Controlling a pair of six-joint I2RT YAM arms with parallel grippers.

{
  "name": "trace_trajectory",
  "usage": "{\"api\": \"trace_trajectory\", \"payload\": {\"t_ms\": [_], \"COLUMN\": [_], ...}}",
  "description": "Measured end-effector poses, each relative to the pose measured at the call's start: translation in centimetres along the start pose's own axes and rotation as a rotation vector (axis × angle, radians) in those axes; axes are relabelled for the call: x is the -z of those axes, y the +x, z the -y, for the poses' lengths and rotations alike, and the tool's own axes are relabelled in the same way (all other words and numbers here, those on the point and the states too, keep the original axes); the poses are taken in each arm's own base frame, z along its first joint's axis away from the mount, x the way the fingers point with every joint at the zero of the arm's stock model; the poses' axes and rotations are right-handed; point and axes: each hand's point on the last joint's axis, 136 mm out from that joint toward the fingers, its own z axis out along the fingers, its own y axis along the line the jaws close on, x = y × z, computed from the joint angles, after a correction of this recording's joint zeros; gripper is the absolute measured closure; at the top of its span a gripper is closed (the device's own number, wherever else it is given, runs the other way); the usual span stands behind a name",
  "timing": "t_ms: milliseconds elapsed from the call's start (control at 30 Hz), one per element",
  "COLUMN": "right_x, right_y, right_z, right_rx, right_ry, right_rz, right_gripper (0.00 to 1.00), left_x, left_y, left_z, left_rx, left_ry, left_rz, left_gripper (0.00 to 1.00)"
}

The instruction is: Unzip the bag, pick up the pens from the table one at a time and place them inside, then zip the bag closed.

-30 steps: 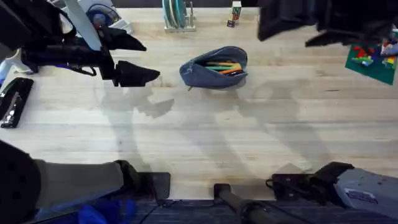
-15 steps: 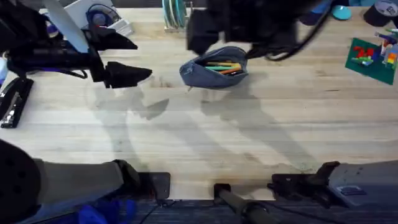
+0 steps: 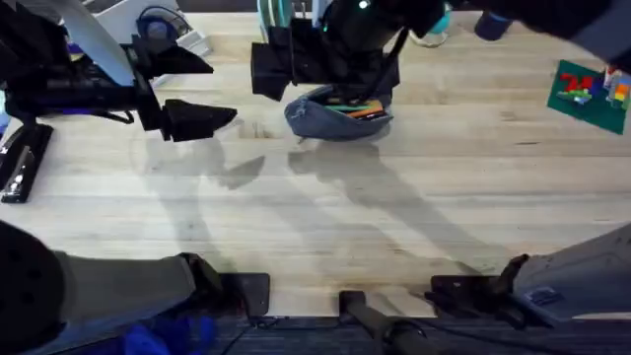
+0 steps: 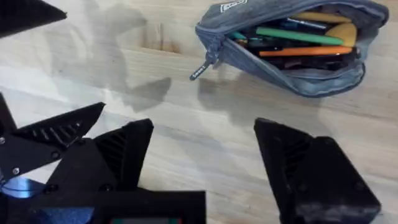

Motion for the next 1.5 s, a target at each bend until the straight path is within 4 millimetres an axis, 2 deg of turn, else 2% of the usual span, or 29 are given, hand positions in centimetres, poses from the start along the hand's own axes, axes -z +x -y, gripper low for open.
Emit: {"api": "trace_trajectory", "payload": {"t_ms": [567,967,1333,1500], "right_x": [-3.8,-4.4,-7.2,-7.5], "right_y": [0.4,0.5,0.7,0.2], "right_z": [0.0,0.1,0.3,0.8], "right_rx": [-0.041,-0.069,-0.067,-0.064], "right_ry": [0.052,0.065,0.107,0.137], "right_rz": [-0.052,-0.057,-0.083,-0.054], "right_gripper": [0.042,0.053,0.053,0.053], "left_x": [0.0,0.0,0.0,0.0], "left_y": [-0.4,-0.4,-0.4,-0.4], "left_z": [0.0,0.0,0.0,0.0], "left_rx": [-0.008,-0.008,-0.008,-0.008], "left_ry": [0.002,0.002,0.003,0.002], "left_rz": [0.021,0.025,0.025,0.025], "left_gripper": [0.007,0.007,0.008,0.007]}}
